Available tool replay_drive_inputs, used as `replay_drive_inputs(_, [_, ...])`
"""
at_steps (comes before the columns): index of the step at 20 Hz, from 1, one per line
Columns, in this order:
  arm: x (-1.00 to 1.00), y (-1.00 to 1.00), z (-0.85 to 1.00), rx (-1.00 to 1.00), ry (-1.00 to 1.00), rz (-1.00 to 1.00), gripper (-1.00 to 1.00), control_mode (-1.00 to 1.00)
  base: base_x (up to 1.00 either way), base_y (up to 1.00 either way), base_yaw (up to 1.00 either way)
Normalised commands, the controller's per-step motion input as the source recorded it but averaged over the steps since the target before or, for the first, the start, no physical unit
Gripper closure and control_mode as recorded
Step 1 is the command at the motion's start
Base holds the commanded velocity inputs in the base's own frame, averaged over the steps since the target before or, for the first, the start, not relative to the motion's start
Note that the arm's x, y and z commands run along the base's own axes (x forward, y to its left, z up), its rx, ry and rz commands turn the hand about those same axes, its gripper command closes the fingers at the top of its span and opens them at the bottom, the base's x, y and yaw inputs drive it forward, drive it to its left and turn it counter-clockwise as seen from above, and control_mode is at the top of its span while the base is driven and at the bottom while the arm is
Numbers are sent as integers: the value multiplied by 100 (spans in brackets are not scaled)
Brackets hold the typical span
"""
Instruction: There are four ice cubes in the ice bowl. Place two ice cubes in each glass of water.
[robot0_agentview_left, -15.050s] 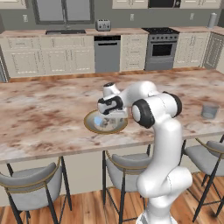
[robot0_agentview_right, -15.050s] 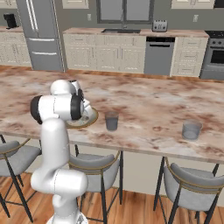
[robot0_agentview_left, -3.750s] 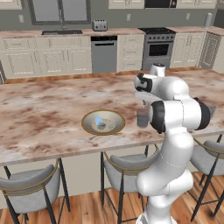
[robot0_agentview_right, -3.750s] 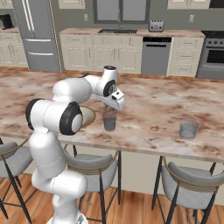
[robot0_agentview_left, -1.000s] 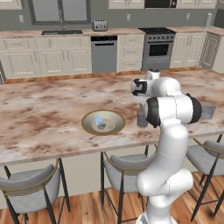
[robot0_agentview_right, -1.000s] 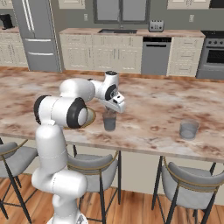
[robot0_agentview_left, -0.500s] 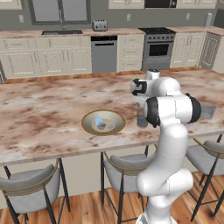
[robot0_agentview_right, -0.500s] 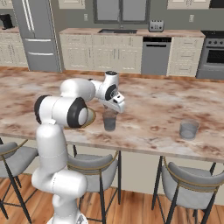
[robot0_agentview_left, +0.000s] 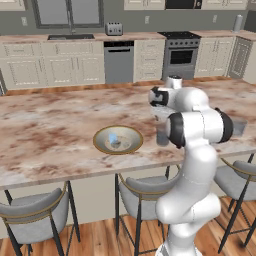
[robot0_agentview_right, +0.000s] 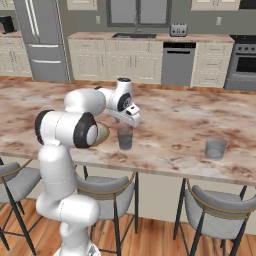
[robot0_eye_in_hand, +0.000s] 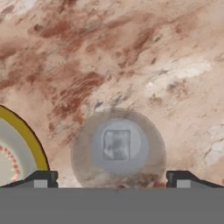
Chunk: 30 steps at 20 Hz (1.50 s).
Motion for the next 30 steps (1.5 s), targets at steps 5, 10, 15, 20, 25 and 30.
replay_drive_inputs(5, [-26,97,0,-1,4,3,-100,-100,0,0,0])
replay_drive_inputs(10, [4,100,0,-6,0,12,-100,-100,0,0,0])
replay_drive_inputs(15, [30,90,0,-1,0,16,-100,-100,0,0,0])
replay_drive_inputs(20, [4,73,-5,0,0,19,-100,-100,0,0,0])
replay_drive_inputs(25, [11,76,-34,0,4,8,-100,-100,0,0,0])
replay_drive_inputs(30, [15,48,-56,0,11,1,-100,-100,0,0,0])
